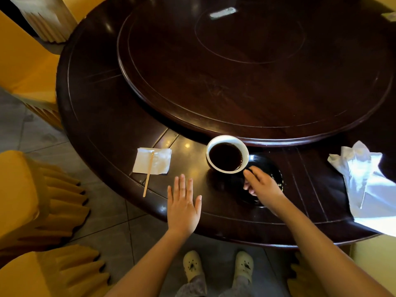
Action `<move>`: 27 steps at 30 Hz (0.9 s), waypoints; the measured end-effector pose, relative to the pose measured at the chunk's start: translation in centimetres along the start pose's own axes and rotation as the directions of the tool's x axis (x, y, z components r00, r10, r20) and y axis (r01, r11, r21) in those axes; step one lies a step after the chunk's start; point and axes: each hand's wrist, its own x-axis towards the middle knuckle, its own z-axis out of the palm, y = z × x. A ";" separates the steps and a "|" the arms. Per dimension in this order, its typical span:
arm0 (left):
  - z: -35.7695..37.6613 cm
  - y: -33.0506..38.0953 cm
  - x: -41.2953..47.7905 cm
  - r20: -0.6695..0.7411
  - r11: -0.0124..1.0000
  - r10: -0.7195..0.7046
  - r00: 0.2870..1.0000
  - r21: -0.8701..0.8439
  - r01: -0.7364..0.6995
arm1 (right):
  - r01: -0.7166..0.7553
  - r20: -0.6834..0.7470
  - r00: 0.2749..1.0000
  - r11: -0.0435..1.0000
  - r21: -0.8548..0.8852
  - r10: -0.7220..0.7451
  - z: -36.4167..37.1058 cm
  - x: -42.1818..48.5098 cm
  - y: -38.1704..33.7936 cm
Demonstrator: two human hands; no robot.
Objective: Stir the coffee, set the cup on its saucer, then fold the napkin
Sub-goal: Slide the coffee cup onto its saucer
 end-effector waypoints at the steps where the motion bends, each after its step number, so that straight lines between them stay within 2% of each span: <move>1: 0.0 0.4 0.0 0.005 1.000 -0.014 1.000 -0.010 0.014 | 0.004 0.014 1.000 1.000 -0.019 -0.004 -1.2 -0.1 0.2; 5: 0.2 2.6 -0.5 0.034 1.000 -0.014 0.999 -0.003 0.014 | -0.027 0.094 0.995 1.000 -0.013 0.028 -5.4 -0.6 1.1; 12: 1.0 3.3 -0.8 -0.003 0.999 -0.036 0.999 0.009 0.036 | -0.044 0.246 0.968 0.998 -0.040 0.053 -9.7 -1.0 3.2; 27: 0.8 3.5 -0.7 -0.009 0.998 -0.057 0.998 0.038 0.057 | -0.003 0.437 0.899 0.999 -0.048 0.024 -11.0 0.8 6.2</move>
